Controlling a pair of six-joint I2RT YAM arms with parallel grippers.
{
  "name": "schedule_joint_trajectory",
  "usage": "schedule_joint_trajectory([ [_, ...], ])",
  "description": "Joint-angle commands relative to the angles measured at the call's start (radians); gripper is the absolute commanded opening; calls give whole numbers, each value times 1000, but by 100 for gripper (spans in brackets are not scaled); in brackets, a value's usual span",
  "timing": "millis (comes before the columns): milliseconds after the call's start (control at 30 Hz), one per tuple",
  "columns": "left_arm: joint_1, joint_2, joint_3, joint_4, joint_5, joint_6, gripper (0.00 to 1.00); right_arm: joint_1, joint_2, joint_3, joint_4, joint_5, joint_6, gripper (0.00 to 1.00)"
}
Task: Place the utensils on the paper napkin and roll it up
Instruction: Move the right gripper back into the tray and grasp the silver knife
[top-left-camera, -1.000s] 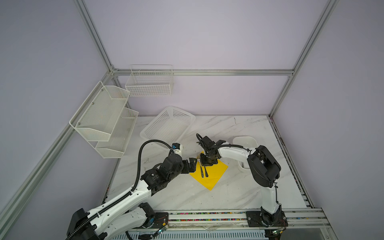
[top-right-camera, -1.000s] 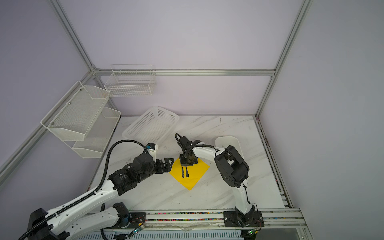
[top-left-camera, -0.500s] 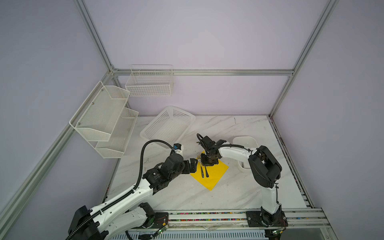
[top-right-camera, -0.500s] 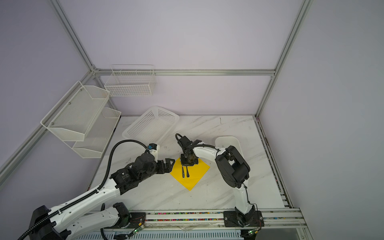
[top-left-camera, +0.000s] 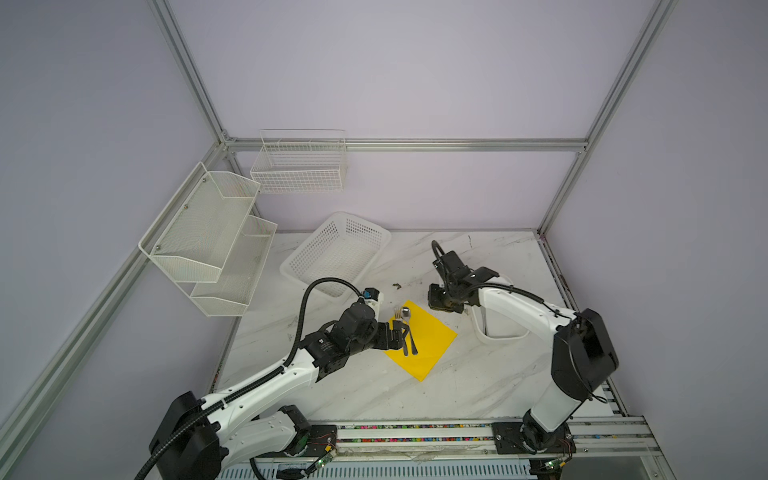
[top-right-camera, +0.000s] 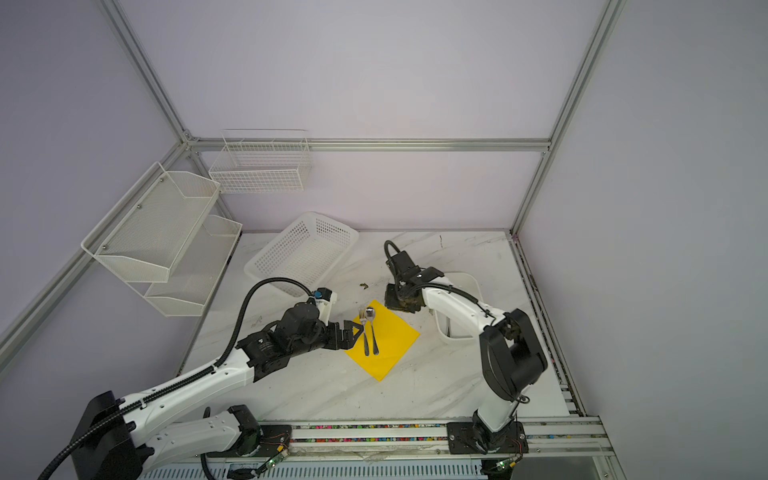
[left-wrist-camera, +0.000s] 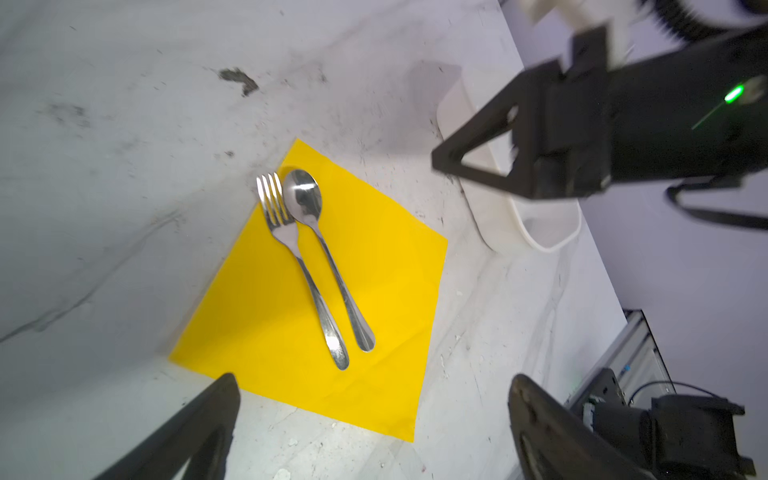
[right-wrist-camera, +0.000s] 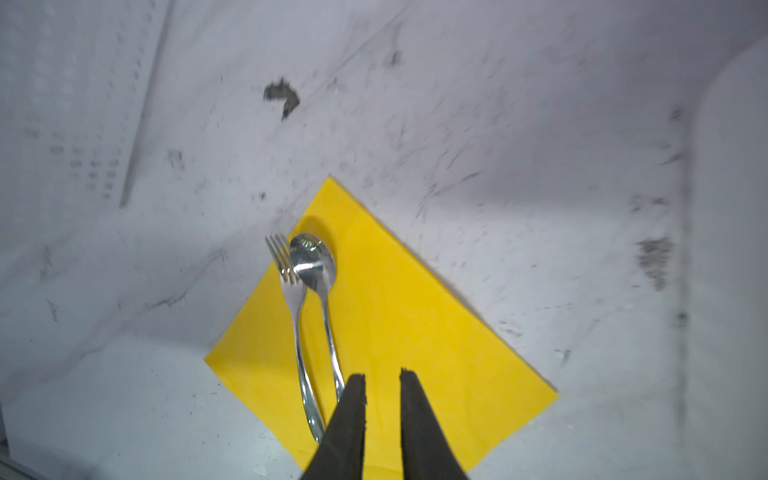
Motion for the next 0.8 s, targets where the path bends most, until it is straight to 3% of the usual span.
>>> schedule_joint_trajectory([
  [0,-7,109,142,50,192,63,100,-117,-76,-65,-42,59,-40,21],
  [267,-57,310,305,51,220,85,100,-395,-100,-191,-21,-85,-197,21],
  [533,-64,384,366,44,238,89,100,-470,-19,-218,40,-168,-239,22],
  [767,-64,402,381,30,238,98,100,-475,48,-221,92,-167,-237,26],
])
